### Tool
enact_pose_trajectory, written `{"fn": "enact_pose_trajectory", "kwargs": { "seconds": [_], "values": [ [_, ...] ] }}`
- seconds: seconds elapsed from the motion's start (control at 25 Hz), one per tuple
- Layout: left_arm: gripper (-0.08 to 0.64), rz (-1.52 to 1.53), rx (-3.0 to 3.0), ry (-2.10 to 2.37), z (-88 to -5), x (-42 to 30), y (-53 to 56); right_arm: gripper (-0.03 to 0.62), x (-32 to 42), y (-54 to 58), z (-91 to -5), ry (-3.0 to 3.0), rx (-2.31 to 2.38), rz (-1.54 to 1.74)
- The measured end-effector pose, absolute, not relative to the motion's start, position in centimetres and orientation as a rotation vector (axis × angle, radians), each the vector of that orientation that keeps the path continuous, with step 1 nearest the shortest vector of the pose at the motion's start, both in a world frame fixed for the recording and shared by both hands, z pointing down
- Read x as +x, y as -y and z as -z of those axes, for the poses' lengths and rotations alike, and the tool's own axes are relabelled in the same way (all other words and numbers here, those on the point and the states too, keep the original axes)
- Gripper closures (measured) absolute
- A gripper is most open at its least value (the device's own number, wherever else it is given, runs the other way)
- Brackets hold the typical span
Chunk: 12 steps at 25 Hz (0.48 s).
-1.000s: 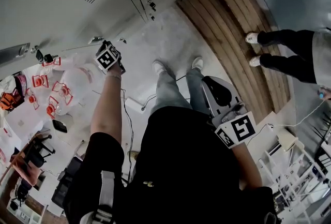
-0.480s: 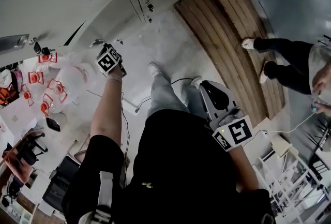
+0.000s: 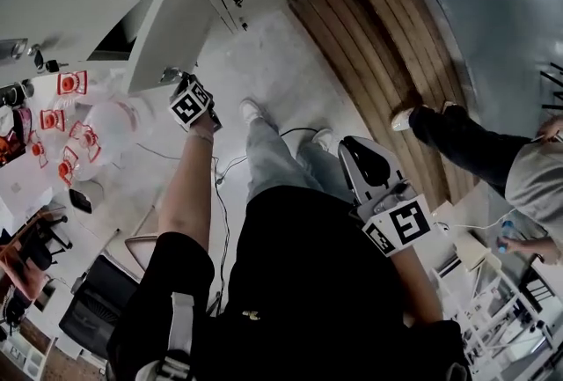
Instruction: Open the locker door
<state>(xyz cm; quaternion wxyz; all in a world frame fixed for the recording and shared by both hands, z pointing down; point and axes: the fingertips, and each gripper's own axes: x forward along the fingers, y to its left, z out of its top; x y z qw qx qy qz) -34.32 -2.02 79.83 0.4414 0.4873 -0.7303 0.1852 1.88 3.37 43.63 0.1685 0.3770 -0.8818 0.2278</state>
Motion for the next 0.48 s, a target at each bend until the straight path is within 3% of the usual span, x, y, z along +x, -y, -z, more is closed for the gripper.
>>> {"fn": "enact_pose_trajectory", "kwargs": {
  "seconds": [0.48],
  "values": [
    [0.472, -0.509, 1.391, 1.705, -80.0, -21.3, 0.8, 0.548, 9.5, -5.8, -43.9, 2.497, 1.103, -0.633]
  ]
}}
